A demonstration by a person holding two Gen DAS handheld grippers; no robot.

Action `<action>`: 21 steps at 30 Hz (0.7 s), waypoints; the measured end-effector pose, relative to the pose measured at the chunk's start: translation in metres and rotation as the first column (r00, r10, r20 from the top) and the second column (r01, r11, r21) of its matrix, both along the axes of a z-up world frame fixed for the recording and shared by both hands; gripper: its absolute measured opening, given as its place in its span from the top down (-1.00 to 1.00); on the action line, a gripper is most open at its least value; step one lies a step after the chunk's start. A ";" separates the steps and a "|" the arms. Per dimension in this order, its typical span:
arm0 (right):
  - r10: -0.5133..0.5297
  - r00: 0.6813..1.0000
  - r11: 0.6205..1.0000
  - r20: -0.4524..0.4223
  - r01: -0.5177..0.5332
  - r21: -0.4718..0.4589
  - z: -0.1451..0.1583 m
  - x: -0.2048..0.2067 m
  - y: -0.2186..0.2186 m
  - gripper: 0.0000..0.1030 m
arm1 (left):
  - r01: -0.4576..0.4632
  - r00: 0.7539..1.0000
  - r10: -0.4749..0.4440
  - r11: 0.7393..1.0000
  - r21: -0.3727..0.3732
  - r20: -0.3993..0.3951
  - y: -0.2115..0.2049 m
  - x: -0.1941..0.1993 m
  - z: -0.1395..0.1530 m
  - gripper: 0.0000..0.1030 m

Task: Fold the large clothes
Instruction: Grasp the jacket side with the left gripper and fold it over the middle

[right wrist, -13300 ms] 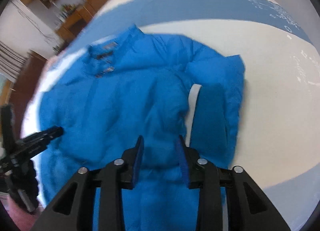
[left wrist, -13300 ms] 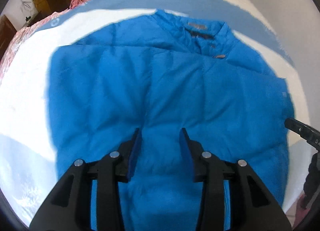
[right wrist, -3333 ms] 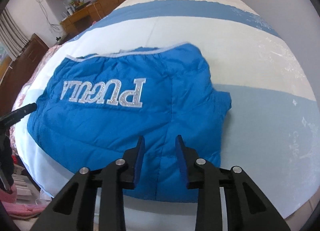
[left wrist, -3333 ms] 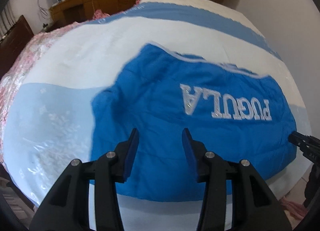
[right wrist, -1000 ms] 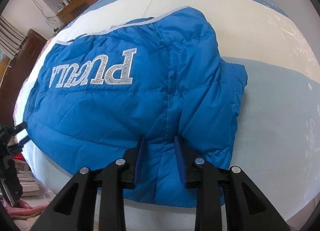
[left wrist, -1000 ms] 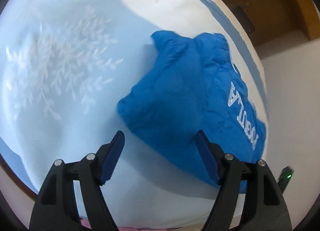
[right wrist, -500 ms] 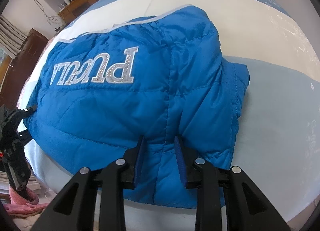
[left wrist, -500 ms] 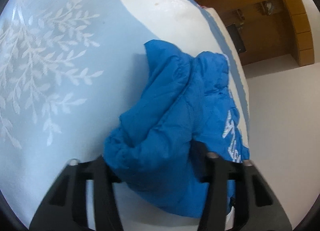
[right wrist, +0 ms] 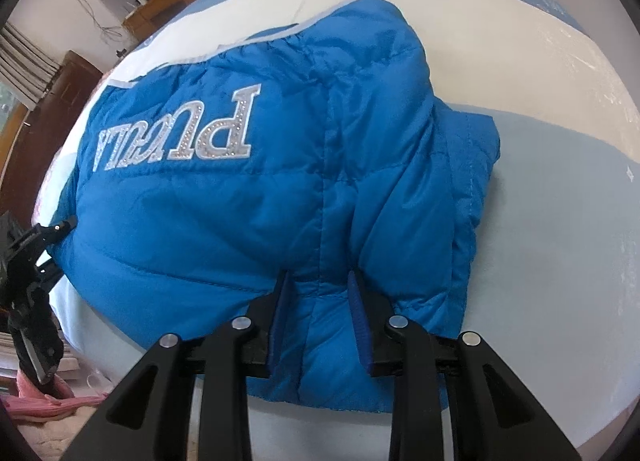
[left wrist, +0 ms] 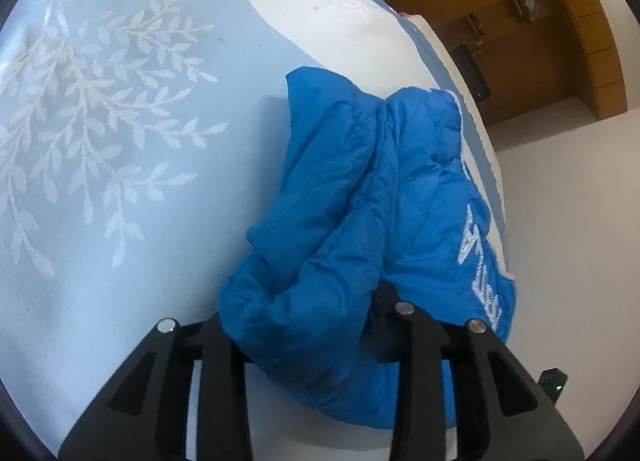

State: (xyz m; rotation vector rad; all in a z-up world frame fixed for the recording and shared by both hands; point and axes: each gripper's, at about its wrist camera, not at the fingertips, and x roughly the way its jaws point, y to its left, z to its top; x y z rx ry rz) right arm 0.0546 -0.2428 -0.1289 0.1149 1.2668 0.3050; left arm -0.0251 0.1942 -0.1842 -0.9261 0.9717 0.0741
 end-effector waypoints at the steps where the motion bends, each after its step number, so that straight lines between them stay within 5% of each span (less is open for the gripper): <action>1: -0.004 1.000 1.000 -0.002 0.004 0.011 0.000 0.000 -0.001 0.44 | 0.003 1.000 -0.003 1.000 0.007 -0.001 0.000 0.000 0.000 0.38; 6: -0.024 1.000 0.998 -0.012 0.024 0.056 0.005 0.000 -0.015 0.41 | -0.006 1.000 0.006 1.000 -0.025 0.005 0.002 -0.002 0.011 0.52; 13: -0.040 0.997 0.998 0.067 0.036 0.057 0.049 -0.013 -0.040 0.19 | 0.106 0.980 -0.125 0.986 0.128 0.154 -0.027 -0.001 0.091 0.57; 21: -0.113 0.979 0.992 0.172 0.101 0.077 0.105 -0.030 -0.070 0.06 | 0.310 0.871 -0.413 0.882 0.355 0.267 -0.128 0.028 0.187 0.57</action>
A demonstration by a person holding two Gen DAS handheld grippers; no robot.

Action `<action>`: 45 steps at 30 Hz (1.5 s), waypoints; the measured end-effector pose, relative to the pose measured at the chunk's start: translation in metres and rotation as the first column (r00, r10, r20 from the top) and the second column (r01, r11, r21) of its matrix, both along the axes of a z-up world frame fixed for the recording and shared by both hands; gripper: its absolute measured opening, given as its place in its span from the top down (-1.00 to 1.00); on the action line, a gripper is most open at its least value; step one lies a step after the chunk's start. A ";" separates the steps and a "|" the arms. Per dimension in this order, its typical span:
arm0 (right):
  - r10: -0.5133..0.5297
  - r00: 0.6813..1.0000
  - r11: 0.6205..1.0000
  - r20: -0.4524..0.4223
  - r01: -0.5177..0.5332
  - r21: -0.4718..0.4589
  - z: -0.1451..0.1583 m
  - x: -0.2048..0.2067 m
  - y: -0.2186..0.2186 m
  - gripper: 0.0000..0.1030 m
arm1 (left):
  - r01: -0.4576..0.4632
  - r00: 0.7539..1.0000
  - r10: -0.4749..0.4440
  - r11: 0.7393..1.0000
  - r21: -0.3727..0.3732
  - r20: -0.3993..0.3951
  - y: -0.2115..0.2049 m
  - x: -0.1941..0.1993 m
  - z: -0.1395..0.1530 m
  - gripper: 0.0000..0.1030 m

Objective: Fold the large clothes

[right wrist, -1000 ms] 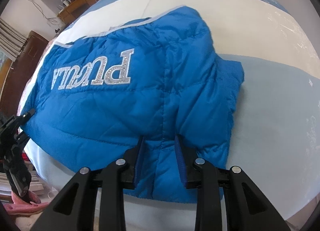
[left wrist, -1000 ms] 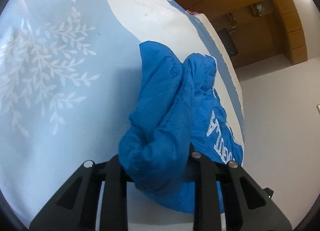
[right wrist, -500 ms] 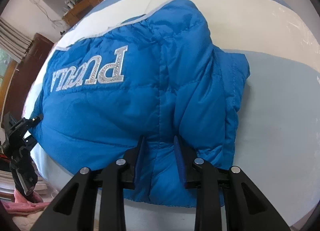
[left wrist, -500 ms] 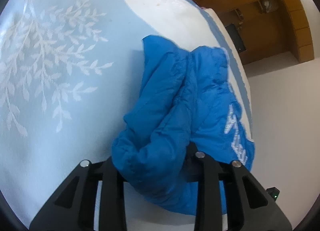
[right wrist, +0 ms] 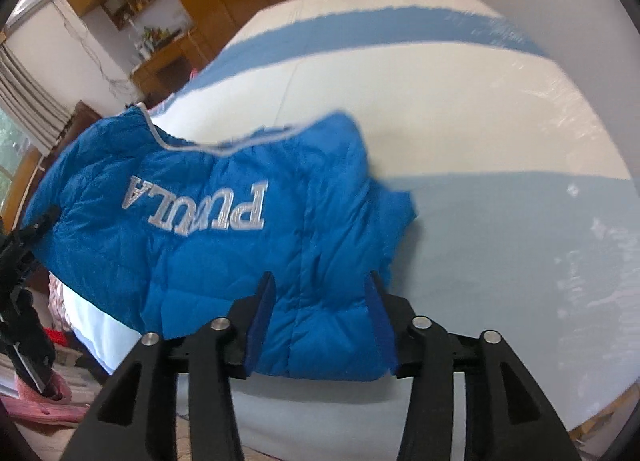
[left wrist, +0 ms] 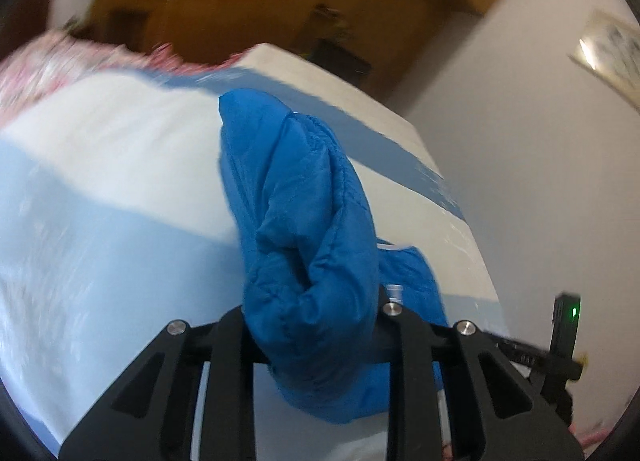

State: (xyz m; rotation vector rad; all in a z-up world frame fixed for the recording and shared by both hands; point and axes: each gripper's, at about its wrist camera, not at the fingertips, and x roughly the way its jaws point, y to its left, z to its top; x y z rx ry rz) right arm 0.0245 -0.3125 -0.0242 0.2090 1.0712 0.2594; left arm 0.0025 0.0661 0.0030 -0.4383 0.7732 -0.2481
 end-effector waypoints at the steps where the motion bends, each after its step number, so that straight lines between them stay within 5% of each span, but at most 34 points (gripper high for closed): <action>1: -0.005 1.000 1.000 0.006 0.005 0.000 0.004 0.002 0.002 0.06 | 0.023 1.000 -0.023 1.000 0.009 0.005 -0.009 0.003 0.005 0.57; 9: -0.053 0.999 0.999 0.011 0.053 -0.008 0.004 -0.005 -0.012 0.06 | 0.284 0.959 -0.284 0.956 0.074 -0.009 -0.108 0.038 0.016 0.57; 14: -0.083 0.996 0.996 -0.017 0.083 0.007 -0.005 -0.005 -0.023 0.06 | 0.414 0.908 -0.405 0.907 0.081 -0.107 -0.165 0.066 -0.020 0.57; 23: -0.119 0.992 0.993 -0.036 0.120 0.020 -0.015 -0.010 -0.036 0.06 | 0.510 0.840 -0.472 0.855 0.092 -0.268 -0.205 0.093 -0.095 0.49; 30: -0.113 0.992 0.993 -0.060 0.115 0.030 -0.023 -0.002 -0.034 0.06 | 0.520 0.839 -0.464 0.838 0.167 -0.286 -0.218 0.092 -0.117 0.40; 37: -0.066 0.996 0.995 -0.059 0.070 0.068 -0.013 0.017 -0.024 0.02 | 0.501 0.837 -0.461 0.862 0.076 -0.294 -0.199 0.080 -0.095 0.29; 40: -0.043 0.997 0.994 -0.057 0.048 0.100 -0.004 0.026 -0.021 -0.09 | 0.503 0.831 -0.480 0.864 0.013 -0.280 -0.190 0.074 -0.078 -0.06; 45: 0.016 0.996 0.977 -0.085 0.002 0.211 0.006 0.048 -0.014 -0.49 | 0.516 0.832 -0.516 0.855 -0.058 -0.203 -0.168 0.054 -0.038 -0.18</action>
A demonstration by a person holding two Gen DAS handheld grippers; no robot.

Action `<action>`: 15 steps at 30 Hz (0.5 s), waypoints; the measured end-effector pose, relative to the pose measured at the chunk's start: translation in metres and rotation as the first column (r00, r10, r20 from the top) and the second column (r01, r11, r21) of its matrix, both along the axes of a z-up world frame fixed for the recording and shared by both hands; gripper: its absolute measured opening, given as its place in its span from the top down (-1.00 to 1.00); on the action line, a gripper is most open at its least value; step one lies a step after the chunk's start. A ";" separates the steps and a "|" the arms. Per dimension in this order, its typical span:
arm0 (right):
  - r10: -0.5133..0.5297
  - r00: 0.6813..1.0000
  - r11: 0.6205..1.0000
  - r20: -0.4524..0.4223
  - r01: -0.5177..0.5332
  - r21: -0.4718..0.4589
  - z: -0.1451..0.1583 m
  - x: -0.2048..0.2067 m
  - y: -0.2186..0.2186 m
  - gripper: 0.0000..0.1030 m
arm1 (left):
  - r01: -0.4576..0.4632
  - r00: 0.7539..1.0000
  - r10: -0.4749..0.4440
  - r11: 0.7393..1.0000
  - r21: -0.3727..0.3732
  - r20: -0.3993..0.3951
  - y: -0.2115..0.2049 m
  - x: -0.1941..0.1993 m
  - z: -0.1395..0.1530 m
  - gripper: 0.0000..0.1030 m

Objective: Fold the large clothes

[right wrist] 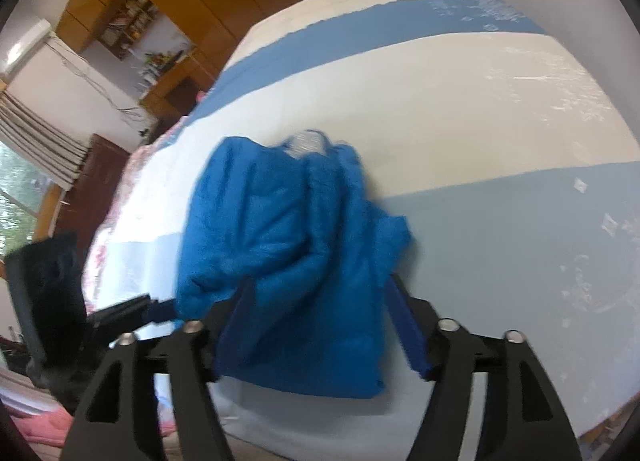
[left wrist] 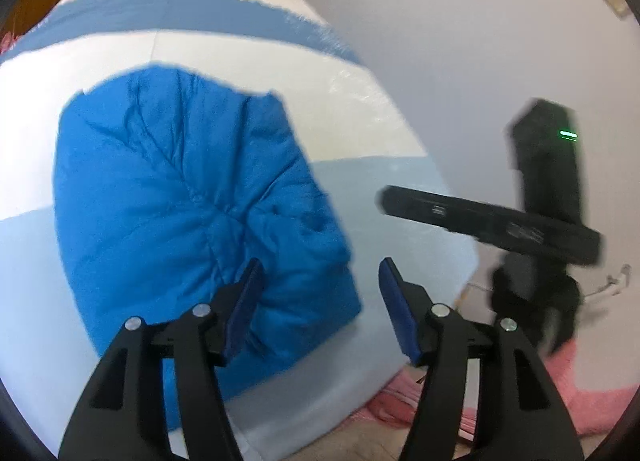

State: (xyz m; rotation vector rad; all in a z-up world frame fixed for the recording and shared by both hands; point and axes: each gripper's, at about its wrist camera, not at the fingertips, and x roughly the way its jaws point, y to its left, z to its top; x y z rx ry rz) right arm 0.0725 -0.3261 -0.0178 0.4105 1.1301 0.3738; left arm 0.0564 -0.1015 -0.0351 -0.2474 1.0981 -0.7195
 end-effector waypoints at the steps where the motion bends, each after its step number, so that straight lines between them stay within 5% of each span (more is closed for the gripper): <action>1: 0.009 1.000 1.000 -0.011 -0.009 0.023 0.000 0.003 0.002 -0.51 | -0.022 1.000 0.022 1.000 0.008 0.020 0.008 -0.001 0.007 -0.19; 5: 0.050 0.993 0.992 -0.109 -0.037 0.119 -0.014 0.024 0.012 -0.62 | -0.171 0.985 0.167 0.980 0.104 0.048 0.046 0.012 0.009 -0.18; 8: 0.064 0.978 0.984 -0.199 -0.029 0.173 -0.031 0.037 0.018 -0.62 | -0.302 0.953 0.290 0.909 0.287 0.087 0.072 0.028 -0.008 -0.15; 15: 0.071 0.955 0.986 -0.288 -0.024 0.163 -0.053 0.063 0.037 -0.65 | -0.383 0.911 0.411 0.865 0.325 -0.020 0.111 0.052 -0.038 -0.07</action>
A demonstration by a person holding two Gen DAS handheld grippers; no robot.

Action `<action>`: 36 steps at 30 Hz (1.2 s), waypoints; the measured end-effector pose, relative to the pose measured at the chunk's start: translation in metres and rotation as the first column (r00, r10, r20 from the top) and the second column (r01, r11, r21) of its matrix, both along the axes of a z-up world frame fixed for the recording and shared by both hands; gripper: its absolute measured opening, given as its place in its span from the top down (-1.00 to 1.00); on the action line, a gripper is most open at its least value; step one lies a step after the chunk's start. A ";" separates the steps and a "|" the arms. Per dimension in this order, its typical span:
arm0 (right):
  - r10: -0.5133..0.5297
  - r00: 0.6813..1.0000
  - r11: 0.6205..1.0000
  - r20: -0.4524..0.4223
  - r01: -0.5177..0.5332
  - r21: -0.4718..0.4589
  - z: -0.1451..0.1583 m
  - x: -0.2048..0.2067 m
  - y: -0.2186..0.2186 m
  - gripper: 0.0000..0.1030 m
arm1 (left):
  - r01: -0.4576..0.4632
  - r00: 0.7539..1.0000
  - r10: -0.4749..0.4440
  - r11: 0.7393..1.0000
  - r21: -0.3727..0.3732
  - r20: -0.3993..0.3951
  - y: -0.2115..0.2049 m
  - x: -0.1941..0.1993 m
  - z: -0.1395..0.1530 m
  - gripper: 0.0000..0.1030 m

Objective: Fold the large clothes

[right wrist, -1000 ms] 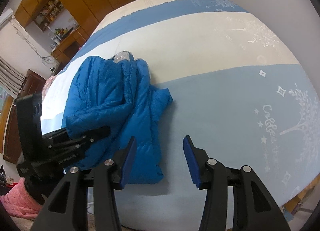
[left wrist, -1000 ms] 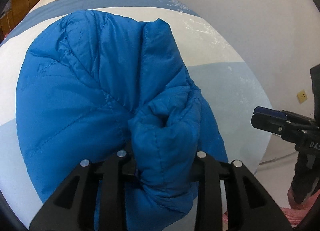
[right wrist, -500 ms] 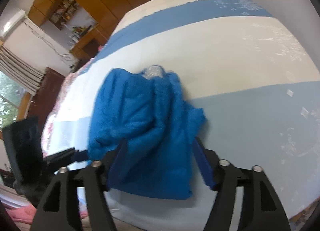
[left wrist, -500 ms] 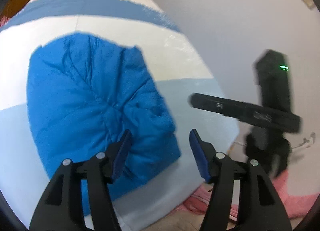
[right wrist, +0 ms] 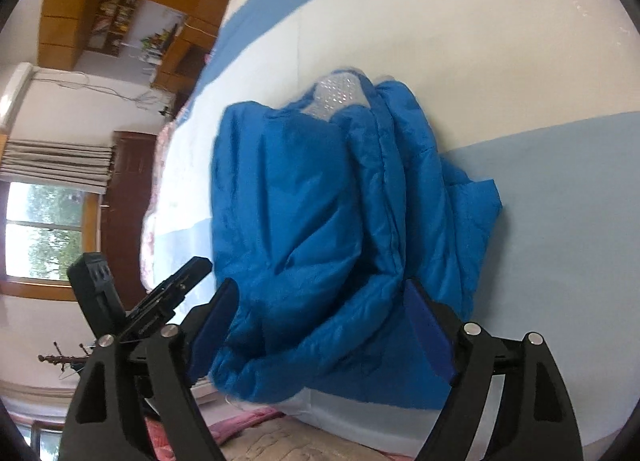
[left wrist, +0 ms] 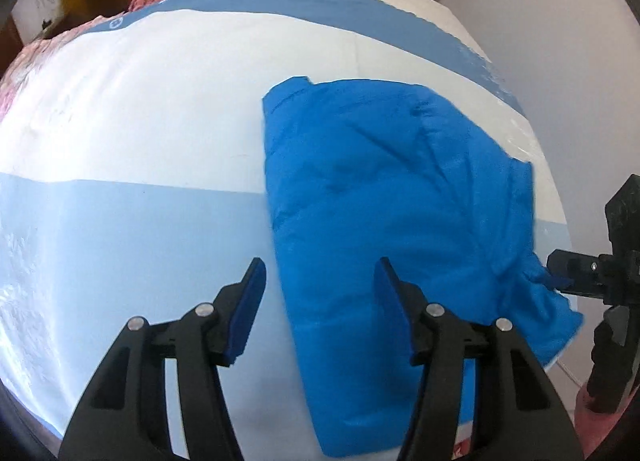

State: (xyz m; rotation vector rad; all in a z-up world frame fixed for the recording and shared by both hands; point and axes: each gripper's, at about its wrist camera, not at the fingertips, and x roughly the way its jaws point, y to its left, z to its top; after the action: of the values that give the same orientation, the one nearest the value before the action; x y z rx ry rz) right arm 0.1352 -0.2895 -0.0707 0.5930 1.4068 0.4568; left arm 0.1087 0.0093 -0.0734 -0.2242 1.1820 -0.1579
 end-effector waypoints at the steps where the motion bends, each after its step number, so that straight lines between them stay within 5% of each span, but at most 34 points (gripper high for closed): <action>1: 0.009 1.000 1.000 -0.008 -0.009 -0.015 -0.003 0.003 0.005 -0.65 | -0.001 1.000 0.001 1.000 0.006 -0.002 -0.001 0.002 -0.002 -0.07; 5: 0.032 0.999 0.994 -0.017 -0.034 -0.100 -0.009 0.014 0.020 -0.56 | 0.003 1.000 -0.003 1.000 0.019 -0.001 -0.011 0.001 0.002 -0.08; 12: 0.098 0.994 0.981 0.054 -0.087 -0.172 -0.001 0.019 0.044 0.58 | -0.011 1.000 0.011 1.000 -0.002 -0.021 -0.010 -0.003 -0.009 -0.16; 14: 0.127 0.985 0.980 0.113 -0.107 -0.170 0.016 0.016 0.046 0.68 | -0.024 0.999 0.024 1.000 -0.006 -0.024 -0.010 -0.001 -0.009 -0.16; 19: 0.111 0.968 0.988 0.226 -0.082 -0.133 0.060 -0.006 0.026 0.74 | -0.028 1.000 0.028 0.999 -0.046 0.006 -0.010 -0.001 0.008 -0.15; 23: 0.073 0.969 0.990 0.237 -0.042 -0.135 0.067 -0.025 0.001 0.74 | 0.028 0.999 -0.026 0.998 -0.063 0.040 -0.029 -0.004 0.024 -0.15; 30: -0.032 0.990 0.990 0.139 0.050 -0.130 0.016 -0.043 -0.033 0.72 | 0.170 0.985 -0.170 0.983 -0.066 0.004 -0.079 -0.006 0.006 -0.12; 36: -0.125 0.987 0.990 0.104 0.131 -0.058 -0.043 -0.055 -0.043 0.52 | 0.202 0.979 -0.204 0.977 -0.075 -0.027 -0.092 -0.001 -0.026 -0.25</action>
State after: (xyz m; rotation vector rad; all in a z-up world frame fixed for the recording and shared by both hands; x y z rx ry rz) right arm 0.0799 -0.3325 -0.1133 0.5963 1.2753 0.3327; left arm 0.1077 -0.0832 -0.0995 -0.1689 1.2344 -0.3775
